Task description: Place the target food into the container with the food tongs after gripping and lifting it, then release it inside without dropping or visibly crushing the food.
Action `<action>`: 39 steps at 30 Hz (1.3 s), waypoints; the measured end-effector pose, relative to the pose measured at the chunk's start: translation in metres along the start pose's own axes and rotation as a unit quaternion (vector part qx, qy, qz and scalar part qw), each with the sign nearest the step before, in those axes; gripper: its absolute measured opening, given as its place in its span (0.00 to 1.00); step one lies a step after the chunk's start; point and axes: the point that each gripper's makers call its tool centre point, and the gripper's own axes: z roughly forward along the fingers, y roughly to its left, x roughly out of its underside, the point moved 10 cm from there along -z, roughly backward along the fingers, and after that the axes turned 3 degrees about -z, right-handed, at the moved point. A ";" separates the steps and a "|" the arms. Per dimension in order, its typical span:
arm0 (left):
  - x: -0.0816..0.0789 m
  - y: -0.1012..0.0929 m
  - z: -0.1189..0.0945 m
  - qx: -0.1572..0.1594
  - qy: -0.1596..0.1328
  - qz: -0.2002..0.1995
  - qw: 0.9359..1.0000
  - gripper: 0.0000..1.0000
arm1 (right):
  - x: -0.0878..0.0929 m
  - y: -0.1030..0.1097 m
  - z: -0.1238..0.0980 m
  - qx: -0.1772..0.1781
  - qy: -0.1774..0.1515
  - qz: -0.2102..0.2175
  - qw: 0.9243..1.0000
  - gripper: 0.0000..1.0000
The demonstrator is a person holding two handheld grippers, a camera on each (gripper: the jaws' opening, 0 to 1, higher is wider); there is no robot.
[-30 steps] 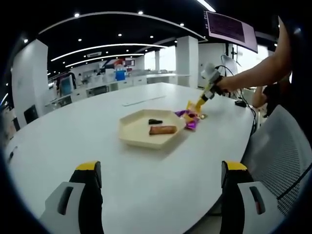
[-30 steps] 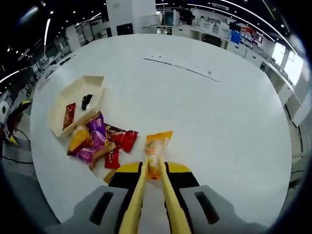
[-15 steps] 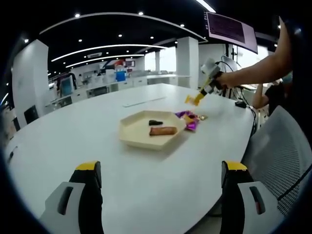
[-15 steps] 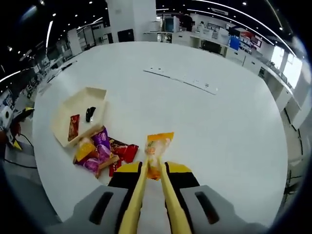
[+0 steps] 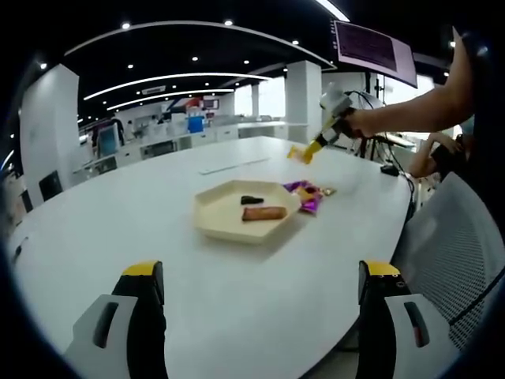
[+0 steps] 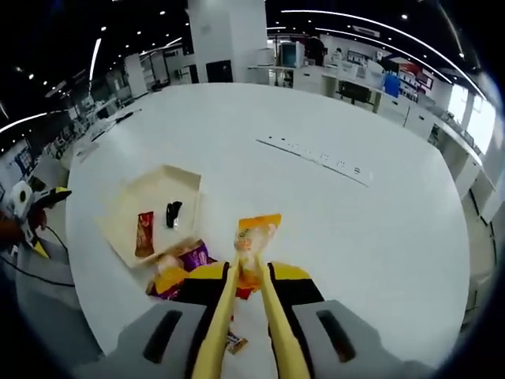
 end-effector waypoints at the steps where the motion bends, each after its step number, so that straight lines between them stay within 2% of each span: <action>1: 0.000 0.000 0.000 0.000 0.000 0.000 1.000 0.99 | -0.002 0.002 0.001 -0.003 -0.001 0.001 1.000 0.18; 6: 0.000 0.000 0.000 -0.001 0.000 0.000 1.000 0.99 | -0.024 0.025 0.012 -0.025 -0.016 -0.013 0.999 0.18; 20: -0.001 0.001 0.000 -0.003 -0.003 -0.002 1.000 0.99 | -0.068 0.092 0.047 -0.086 -0.034 -0.037 0.995 0.19; 22: 0.000 0.001 -0.001 -0.005 -0.003 -0.003 1.000 0.99 | -0.072 0.104 0.055 -0.101 -0.033 -0.033 0.994 0.19; 30: 0.000 0.003 -0.001 -0.009 -0.004 -0.006 1.000 0.99 | -0.088 0.137 0.076 -0.120 -0.025 -0.054 0.991 0.19; 36: 0.000 0.002 -0.001 -0.008 -0.003 -0.003 1.000 0.99 | -0.093 0.147 0.079 -0.131 -0.025 -0.065 0.989 0.20; 38: -0.001 0.001 -0.001 -0.009 -0.004 -0.002 1.000 0.99 | -0.092 0.150 0.081 -0.154 -0.011 -0.064 0.986 0.21; 39: 0.000 0.002 -0.001 -0.009 -0.004 -0.002 1.000 0.99 | -0.092 0.151 0.081 -0.149 -0.015 -0.069 0.986 0.21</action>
